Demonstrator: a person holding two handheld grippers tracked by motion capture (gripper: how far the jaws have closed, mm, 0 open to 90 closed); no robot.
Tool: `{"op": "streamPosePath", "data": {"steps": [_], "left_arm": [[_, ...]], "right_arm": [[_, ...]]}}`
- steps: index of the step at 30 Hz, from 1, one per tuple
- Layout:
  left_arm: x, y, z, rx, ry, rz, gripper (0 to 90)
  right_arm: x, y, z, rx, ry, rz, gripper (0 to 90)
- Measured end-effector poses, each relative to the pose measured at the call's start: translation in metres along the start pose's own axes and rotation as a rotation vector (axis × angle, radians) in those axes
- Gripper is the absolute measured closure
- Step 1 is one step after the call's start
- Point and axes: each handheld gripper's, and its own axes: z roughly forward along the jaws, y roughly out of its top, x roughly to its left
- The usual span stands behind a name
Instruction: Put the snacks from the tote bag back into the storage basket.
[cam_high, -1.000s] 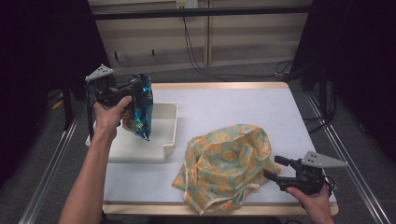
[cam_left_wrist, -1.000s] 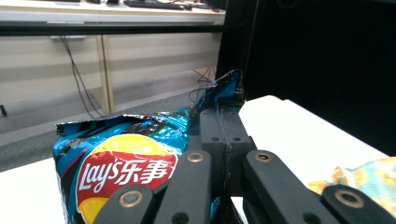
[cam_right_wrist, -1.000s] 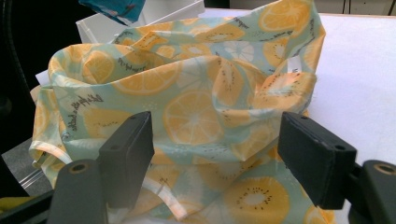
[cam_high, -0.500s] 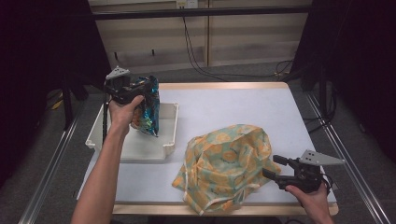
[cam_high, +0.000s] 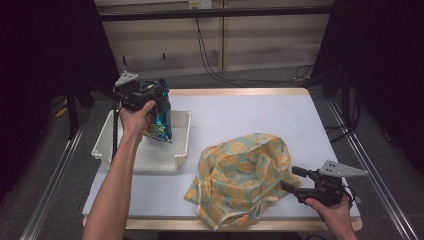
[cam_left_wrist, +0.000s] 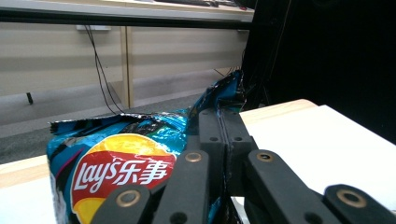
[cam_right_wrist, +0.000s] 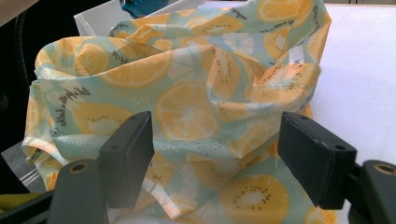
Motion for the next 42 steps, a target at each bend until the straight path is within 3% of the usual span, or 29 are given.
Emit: {"op": "streamPosePath", "data": {"steps": [16,19,34,37,42], "left_arm": [[-0.015,-0.012,0.025,0.058,-0.047,0.001,75.4],[-0.019,-0.015,0.031,0.088,-0.05,0.043,75.2],[-0.025,-0.022,0.047,0.106,-0.082,0.006,67.9],[-0.026,-0.021,0.046,0.107,-0.094,0.003,59.7],[-0.028,-0.015,0.033,0.092,-0.109,0.004,38.7]], "right_arm": [[-0.002,-0.001,0.001,0.01,0.014,-0.006,26.1],[-0.002,0.0,0.002,0.009,0.016,-0.006,26.0],[-0.008,0.005,0.0,-0.006,0.013,-0.005,25.8],[-0.008,0.005,0.0,-0.008,0.015,-0.004,25.8],[-0.005,0.005,0.003,-0.001,0.025,-0.015,25.7]]}}
